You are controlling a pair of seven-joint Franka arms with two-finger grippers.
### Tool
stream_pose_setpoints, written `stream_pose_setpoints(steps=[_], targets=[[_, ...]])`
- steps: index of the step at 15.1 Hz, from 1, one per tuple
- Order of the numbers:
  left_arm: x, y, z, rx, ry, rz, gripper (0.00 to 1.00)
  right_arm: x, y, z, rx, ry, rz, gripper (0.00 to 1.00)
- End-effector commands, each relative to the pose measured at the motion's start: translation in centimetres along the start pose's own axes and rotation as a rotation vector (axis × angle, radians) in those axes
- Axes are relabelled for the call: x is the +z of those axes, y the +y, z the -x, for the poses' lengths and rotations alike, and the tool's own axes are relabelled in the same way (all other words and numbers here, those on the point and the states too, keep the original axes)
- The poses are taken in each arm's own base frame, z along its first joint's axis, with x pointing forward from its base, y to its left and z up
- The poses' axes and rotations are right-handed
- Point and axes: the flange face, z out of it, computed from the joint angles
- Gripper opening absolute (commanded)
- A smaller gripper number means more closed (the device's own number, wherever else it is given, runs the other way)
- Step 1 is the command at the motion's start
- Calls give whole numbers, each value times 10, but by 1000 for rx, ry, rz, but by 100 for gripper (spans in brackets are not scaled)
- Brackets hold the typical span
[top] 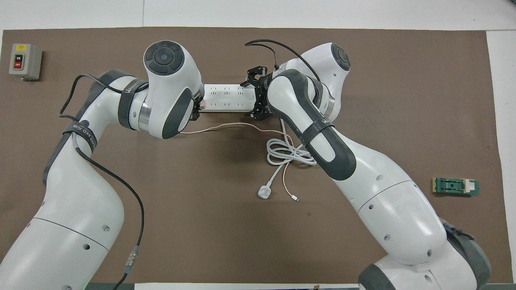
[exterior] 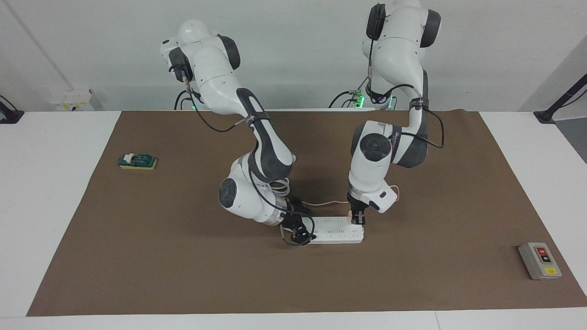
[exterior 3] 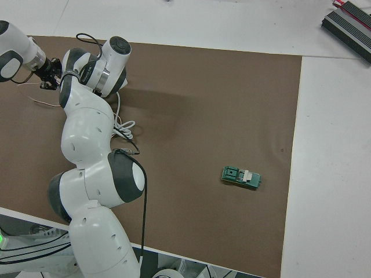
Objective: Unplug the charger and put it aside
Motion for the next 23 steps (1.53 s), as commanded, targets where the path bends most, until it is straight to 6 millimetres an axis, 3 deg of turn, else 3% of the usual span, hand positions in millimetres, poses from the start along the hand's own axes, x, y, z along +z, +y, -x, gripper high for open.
stream_pose_setpoints(steps=[1,16,19,23], targets=[[-2,-9,3,36,-2,16,0,4,-6,-9,-31,10,7,100],[0,-7,4,58,-10,41,0,21,-6,-20,-57,39,1,99],[-1,-7,4,61,-8,38,0,17,-8,-32,-70,26,-4,0],[-7,-6,3,64,1,12,0,36,-3,-51,-50,-16,-11,0]])
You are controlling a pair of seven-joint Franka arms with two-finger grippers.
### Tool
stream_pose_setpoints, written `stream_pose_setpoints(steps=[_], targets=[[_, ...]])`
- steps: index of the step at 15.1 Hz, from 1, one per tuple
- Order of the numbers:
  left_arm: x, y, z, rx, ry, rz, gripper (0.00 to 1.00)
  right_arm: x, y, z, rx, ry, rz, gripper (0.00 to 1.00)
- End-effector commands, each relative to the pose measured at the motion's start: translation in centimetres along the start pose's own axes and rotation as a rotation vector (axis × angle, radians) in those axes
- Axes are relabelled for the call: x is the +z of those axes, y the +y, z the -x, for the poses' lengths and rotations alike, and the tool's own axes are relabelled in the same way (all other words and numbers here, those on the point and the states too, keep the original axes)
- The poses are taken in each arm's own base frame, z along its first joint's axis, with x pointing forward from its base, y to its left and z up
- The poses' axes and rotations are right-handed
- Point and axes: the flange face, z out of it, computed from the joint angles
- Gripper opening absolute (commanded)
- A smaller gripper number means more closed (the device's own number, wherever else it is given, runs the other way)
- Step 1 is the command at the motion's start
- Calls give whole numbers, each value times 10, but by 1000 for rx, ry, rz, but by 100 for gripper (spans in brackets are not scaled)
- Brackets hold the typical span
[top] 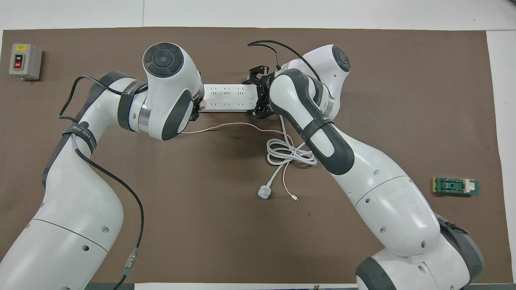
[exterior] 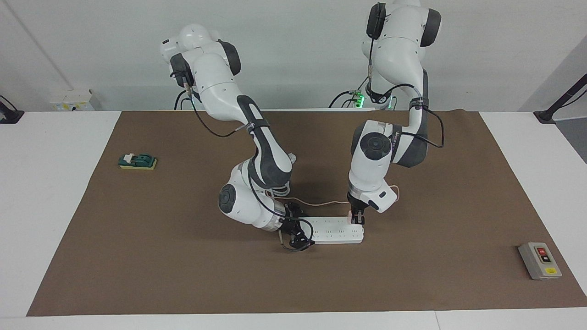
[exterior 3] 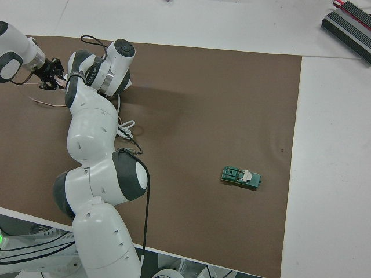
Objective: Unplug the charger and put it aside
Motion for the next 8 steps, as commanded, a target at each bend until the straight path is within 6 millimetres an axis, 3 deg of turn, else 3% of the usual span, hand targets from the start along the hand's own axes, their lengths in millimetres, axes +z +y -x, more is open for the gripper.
stream_pose_setpoints(steps=[1,8], targets=[[-8,-4,4,35,5,1,0,31,6,-30,-36,7,4,0],[-23,-5,4,34,10,-36,0,31,6,-29,-42,15,1,0]])
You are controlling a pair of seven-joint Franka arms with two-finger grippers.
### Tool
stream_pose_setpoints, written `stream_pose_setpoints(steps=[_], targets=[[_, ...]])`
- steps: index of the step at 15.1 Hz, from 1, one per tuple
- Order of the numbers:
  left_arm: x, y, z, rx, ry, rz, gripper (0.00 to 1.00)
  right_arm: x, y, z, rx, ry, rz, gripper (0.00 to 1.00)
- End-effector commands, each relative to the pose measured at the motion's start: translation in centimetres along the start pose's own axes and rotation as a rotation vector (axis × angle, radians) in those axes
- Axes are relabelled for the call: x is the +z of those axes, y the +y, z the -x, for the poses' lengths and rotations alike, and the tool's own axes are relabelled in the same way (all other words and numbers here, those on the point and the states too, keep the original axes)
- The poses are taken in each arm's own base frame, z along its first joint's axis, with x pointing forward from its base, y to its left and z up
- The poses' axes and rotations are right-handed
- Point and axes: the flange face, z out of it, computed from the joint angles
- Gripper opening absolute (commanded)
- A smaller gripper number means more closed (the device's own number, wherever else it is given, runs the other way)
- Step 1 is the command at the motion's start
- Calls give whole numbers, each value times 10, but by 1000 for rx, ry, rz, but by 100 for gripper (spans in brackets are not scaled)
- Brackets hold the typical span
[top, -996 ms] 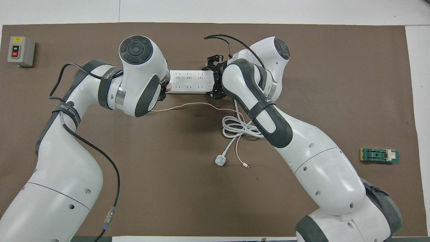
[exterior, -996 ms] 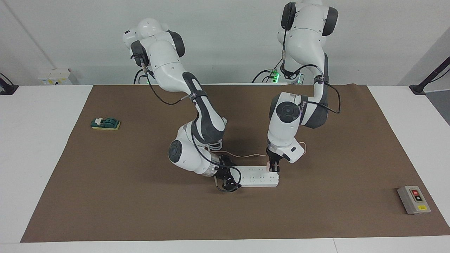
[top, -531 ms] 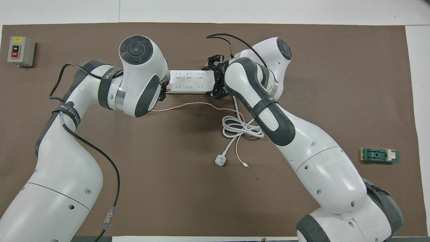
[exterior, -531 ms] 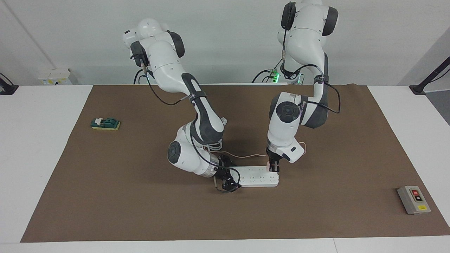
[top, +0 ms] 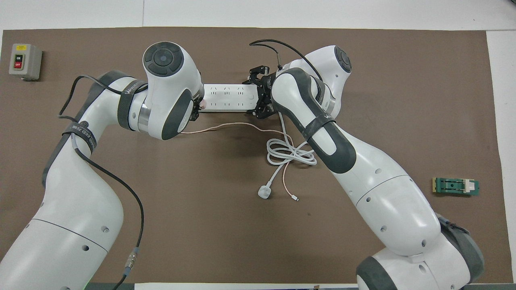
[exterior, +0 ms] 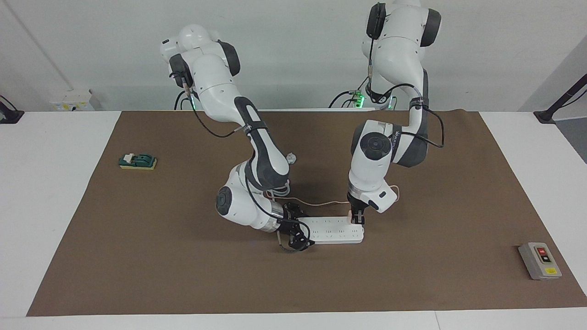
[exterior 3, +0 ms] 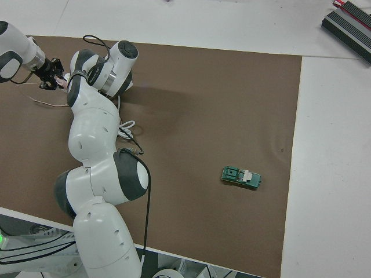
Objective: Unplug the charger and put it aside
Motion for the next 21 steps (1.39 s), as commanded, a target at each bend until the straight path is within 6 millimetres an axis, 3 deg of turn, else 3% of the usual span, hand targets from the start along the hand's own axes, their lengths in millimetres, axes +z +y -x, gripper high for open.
stream_pose_setpoints(steps=[1,9,13,14,15,16,17,21], targets=[[-27,-6,3,32,10,-40,0,30,5,-27,-43,26,1,0],[-98,-19,1,80,-16,-45,0,32,6,-26,-45,28,3,0],[-129,-33,-19,276,-20,-81,0,32,6,-26,-44,27,3,0],[-134,-33,-32,334,-23,-85,0,32,6,-26,-43,27,3,0],[-139,-34,-42,372,-27,-98,0,32,6,-25,-42,27,1,29],[-146,-36,-48,421,-31,-94,0,33,6,-23,-41,28,3,92],[-154,-36,-59,468,-34,-91,0,32,6,-21,-39,27,1,100],[-186,-49,-113,642,-56,-112,0,18,2,-8,-26,13,-4,100]])
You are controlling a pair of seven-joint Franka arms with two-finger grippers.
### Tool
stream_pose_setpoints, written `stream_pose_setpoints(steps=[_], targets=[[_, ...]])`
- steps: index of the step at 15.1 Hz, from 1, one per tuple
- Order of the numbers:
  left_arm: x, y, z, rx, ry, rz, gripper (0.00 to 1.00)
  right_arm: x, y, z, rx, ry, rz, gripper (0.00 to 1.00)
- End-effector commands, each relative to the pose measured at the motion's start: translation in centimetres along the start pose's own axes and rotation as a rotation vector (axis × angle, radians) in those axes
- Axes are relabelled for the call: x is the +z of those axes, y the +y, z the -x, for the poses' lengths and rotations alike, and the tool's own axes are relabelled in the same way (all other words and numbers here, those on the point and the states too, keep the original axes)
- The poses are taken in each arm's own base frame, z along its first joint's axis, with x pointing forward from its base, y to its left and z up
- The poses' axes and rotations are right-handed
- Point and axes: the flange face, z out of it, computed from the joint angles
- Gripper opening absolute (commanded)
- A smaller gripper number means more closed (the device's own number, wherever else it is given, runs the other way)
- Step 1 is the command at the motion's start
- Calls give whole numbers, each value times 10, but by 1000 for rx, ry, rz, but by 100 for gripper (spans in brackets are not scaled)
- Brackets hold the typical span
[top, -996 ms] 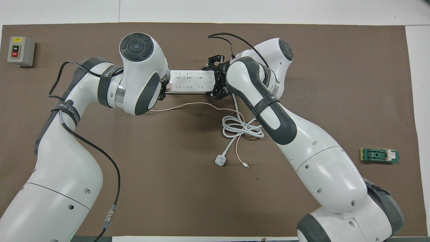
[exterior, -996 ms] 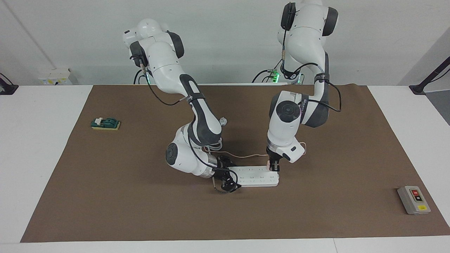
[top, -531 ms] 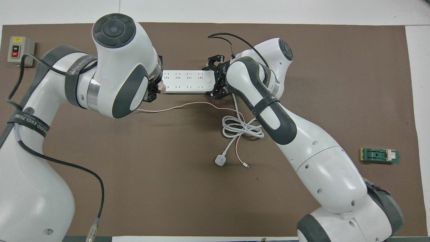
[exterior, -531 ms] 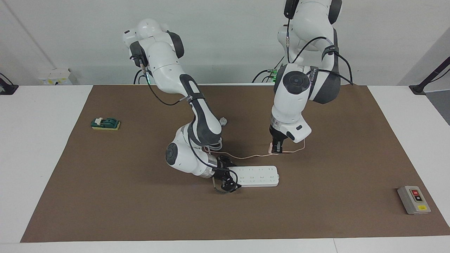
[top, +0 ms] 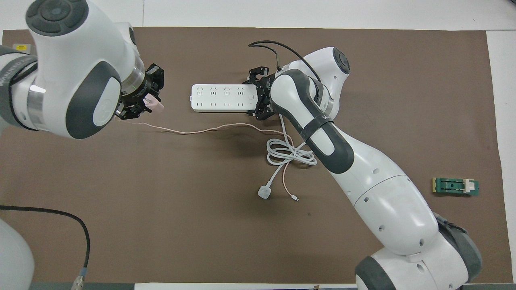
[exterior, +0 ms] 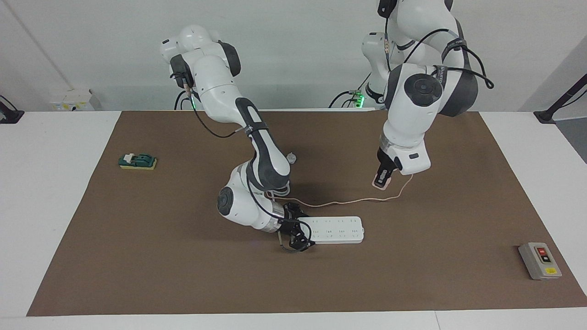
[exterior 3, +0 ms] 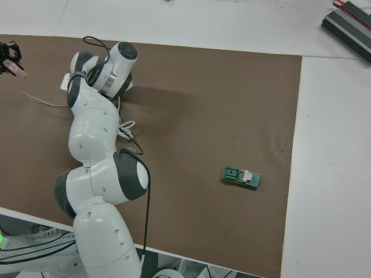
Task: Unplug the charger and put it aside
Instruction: 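Pull the pink charger out of the strip with the left gripper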
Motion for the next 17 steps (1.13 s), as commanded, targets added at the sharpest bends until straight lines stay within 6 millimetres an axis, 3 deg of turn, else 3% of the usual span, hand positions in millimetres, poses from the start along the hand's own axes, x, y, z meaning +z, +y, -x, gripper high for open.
stream_pose_setpoints(steps=[1,5,8,13,17], targets=[[-26,-38,-17,151,-34,-17,0,8,0,-4,0,11,-8,100],[-54,-84,-51,324,-43,-5,0,-19,-4,14,3,-13,-5,100],[-67,-117,-68,457,-55,-4,0,-28,-5,23,17,-17,-11,100],[-73,-151,-76,657,-85,-6,0,-51,-3,42,11,-38,27,100],[-84,-170,-81,794,-92,1,0,-99,-5,54,24,-40,38,100]])
